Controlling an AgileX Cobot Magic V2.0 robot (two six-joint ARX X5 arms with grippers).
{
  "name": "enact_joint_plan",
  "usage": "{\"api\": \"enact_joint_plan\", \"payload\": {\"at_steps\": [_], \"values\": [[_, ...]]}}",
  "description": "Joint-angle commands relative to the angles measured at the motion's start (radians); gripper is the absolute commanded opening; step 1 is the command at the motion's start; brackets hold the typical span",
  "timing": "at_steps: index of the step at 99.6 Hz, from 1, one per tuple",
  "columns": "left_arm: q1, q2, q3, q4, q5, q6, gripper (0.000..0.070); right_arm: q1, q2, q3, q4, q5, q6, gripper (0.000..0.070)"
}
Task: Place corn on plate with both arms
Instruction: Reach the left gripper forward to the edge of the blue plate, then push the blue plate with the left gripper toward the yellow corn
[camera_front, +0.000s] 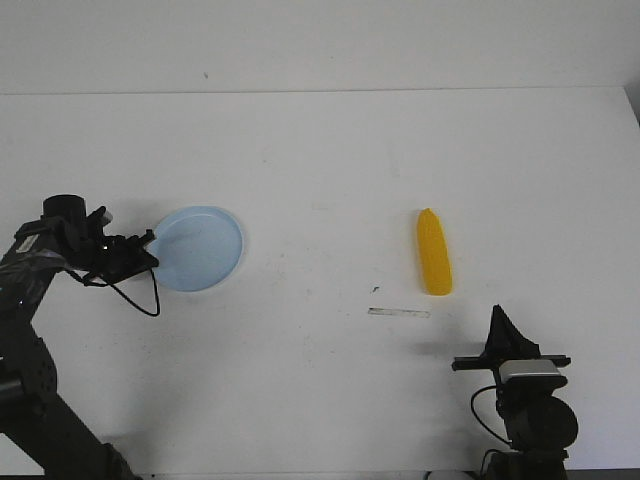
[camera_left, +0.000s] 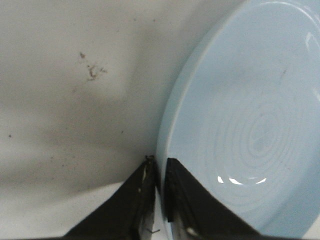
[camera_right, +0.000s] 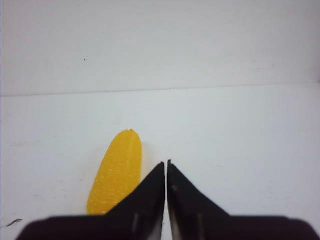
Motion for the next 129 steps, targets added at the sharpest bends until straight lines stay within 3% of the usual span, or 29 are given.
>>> {"api": "enact_joint_plan", "payload": {"at_steps": [1,41,69,89,113,129], "values": [[0.001,0.024,0.012,-0.008,0.006,-0.002,0.0001,0.0,0.002,-0.002,0.014,0.0,0.0,0.0009],[-0.066,-0.126,0.012,-0.035,0.042,-0.03,0.0001,0.0,0.002,-0.002,0.014,0.0,0.0,0.0009],[-0.273,-0.151,0.012,-0.016,0.041,-0.114,0.0001,0.0,0.002,-0.002,0.014,0.0,0.0,0.0009],[-0.446,-0.144,0.012,0.093,0.039,-0.248,0.0001,0.0,0.002,-0.002,0.014,0.0,0.0,0.0009],[-0.586,-0.113,0.012,0.143,-0.085,-0.331,0.0001,0.0,0.002,-0.002,0.014,0.0,0.0,0.0009],[-0.634,-0.106,0.012,0.143,-0.102,-0.343,0.0001,0.0,0.002,-0.002,0.014,0.0,0.0,0.0008]]}}
